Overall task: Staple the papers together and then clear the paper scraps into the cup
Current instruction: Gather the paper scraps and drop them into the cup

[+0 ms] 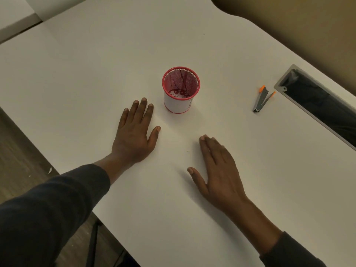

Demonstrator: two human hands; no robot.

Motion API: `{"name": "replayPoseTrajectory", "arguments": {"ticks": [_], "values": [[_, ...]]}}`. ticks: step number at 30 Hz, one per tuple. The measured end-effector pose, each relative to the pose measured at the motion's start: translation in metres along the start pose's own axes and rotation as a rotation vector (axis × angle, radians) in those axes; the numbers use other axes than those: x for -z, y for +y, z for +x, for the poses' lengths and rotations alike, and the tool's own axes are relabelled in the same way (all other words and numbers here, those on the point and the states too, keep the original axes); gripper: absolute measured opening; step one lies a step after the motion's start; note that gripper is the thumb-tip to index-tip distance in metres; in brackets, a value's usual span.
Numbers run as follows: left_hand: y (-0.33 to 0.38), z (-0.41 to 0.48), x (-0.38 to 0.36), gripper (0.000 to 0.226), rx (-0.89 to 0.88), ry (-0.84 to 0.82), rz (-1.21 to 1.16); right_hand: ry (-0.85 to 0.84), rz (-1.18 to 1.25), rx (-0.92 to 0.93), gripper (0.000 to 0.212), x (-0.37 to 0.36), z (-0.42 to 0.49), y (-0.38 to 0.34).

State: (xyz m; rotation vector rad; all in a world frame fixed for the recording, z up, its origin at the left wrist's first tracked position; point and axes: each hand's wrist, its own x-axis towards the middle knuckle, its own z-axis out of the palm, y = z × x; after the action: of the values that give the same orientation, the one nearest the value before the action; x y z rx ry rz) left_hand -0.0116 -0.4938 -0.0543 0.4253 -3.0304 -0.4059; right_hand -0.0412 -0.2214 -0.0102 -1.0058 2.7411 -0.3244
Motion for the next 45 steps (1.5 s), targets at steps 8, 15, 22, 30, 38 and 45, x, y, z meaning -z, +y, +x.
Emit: {"name": "replayPoseTrajectory", "arguments": {"ticks": [8,15,22,30,38,45], "values": [[0.001,0.000,0.003,0.071,0.003,-0.010,0.008,-0.068,-0.032,-0.204,0.094,-0.022,-0.013,-0.017],[0.002,0.001,0.004,0.072,0.010,-0.024,0.014,-0.029,0.018,-0.089,0.088,-0.024,0.004,-0.031],[0.001,0.001,0.003,0.071,0.010,-0.024,0.010,0.124,-0.009,-0.055,0.065,-0.026,-0.023,-0.027],[0.001,0.001,0.004,0.071,0.010,-0.021,0.008,0.110,-0.049,-0.093,0.065,-0.024,-0.009,-0.029],[0.001,0.001,0.004,0.071,0.010,-0.023,0.008,0.136,-0.051,-0.112,0.062,-0.022,-0.003,-0.035],[0.001,0.000,0.003,0.070,0.009,-0.016,0.012,0.251,0.308,-0.334,0.033,-0.011,0.025,-0.036]]}}
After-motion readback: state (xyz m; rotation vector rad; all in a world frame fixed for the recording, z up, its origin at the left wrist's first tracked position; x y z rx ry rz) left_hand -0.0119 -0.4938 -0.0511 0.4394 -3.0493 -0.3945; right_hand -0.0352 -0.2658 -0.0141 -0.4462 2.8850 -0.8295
